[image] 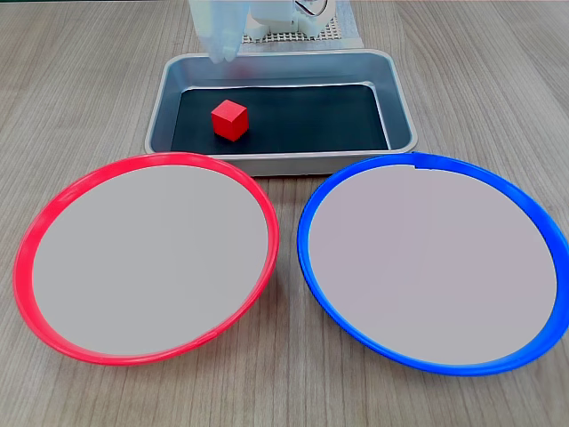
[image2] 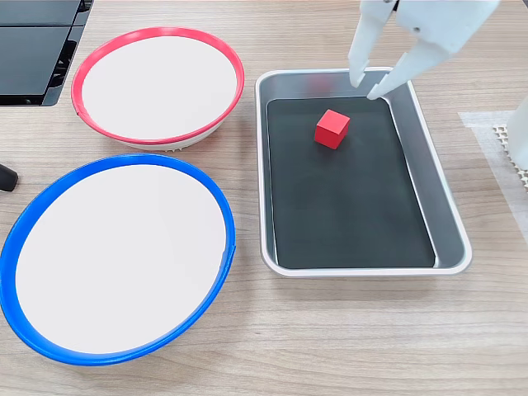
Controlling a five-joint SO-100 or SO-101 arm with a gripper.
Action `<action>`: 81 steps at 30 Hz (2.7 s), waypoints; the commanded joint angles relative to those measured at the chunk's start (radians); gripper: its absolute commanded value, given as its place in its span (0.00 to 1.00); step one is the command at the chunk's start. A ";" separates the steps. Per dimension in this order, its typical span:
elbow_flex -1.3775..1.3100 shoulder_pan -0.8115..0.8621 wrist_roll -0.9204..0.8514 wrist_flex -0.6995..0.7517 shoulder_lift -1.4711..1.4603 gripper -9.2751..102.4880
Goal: Move a red block from tray to red dish
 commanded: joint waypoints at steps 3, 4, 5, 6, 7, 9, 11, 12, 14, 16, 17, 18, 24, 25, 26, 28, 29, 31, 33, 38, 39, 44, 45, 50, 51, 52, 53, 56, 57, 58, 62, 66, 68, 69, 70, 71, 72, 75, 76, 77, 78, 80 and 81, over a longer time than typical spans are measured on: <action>-0.041 0.009 0.091 -0.075 -0.092 0.27; -0.038 0.009 0.094 -0.084 -0.109 0.29; -0.037 0.009 0.094 -0.092 -0.118 0.30; -0.034 0.009 0.094 -0.103 -0.129 0.31; -0.029 0.008 0.092 -0.118 -0.140 0.32; -0.025 0.003 0.083 -0.152 -0.170 0.31; -0.029 -0.008 0.074 -0.160 -0.201 0.31; -0.035 -0.011 0.071 -0.161 -0.219 0.31; -0.043 -0.021 0.061 -0.170 -0.261 0.30; -0.054 -0.038 0.052 -0.173 -0.299 0.29; -0.055 -0.046 0.052 -0.184 -0.316 0.29; -0.057 -0.049 0.052 -0.193 -0.328 0.29; -0.080 -0.075 0.055 -0.229 -0.399 0.17; -0.086 -0.075 0.058 -0.227 -0.407 0.15; -0.091 -0.077 0.061 -0.227 -0.413 0.12; -0.097 -0.075 0.075 -0.224 -0.417 0.08; -0.100 -0.074 0.080 -0.222 -0.417 0.08; -0.103 -0.061 0.095 -0.219 -0.410 0.08; -0.121 -0.043 0.130 -0.215 -0.380 0.08; -0.219 -0.058 0.295 -0.249 -0.224 0.08; -0.259 -0.063 0.341 -0.261 -0.190 0.08; -0.448 -0.077 0.457 -0.321 -0.202 0.08; -0.474 -0.071 0.460 -0.385 -0.247 0.08; -0.554 -0.034 0.414 -0.563 -0.479 0.08; -0.617 -0.025 0.380 -0.583 -0.588 0.08; -0.646 -0.023 0.364 -0.583 -0.630 0.08; -0.710 -0.023 0.331 -0.575 -0.718 0.08; -0.822 -0.038 0.275 -0.541 -0.856 0.08; -0.856 -0.044 0.261 -0.526 -0.897 0.08; -0.893 -0.054 0.242 -0.506 -0.942 0.08; -0.999 -0.084 0.202 -0.417 -1.069 0.08; -1.039 -0.110 0.183 -0.324 -1.121 0.08; -1.035 -0.117 0.181 -0.293 -1.123 0.08; -1.032 -0.120 0.181 -0.281 -1.123 0.08; -1.032 -0.121 0.181 -0.276 -1.123 0.08; -1.032 -0.121 0.181 -0.272 -1.123 0.08; -1.032 -0.121 0.183 -0.272 -1.123 0.08; -1.031 -0.120 0.183 -0.270 -1.123 0.14; -1.031 -0.120 0.183 -0.270 -1.123 0.16; -1.029 -0.118 0.183 -0.270 -1.121 0.19; -1.028 -0.115 0.186 -0.272 -1.118 0.22; -1.023 -0.110 0.183 -0.276 -1.111 0.29; -1.022 -0.107 0.183 -0.279 -1.104 0.33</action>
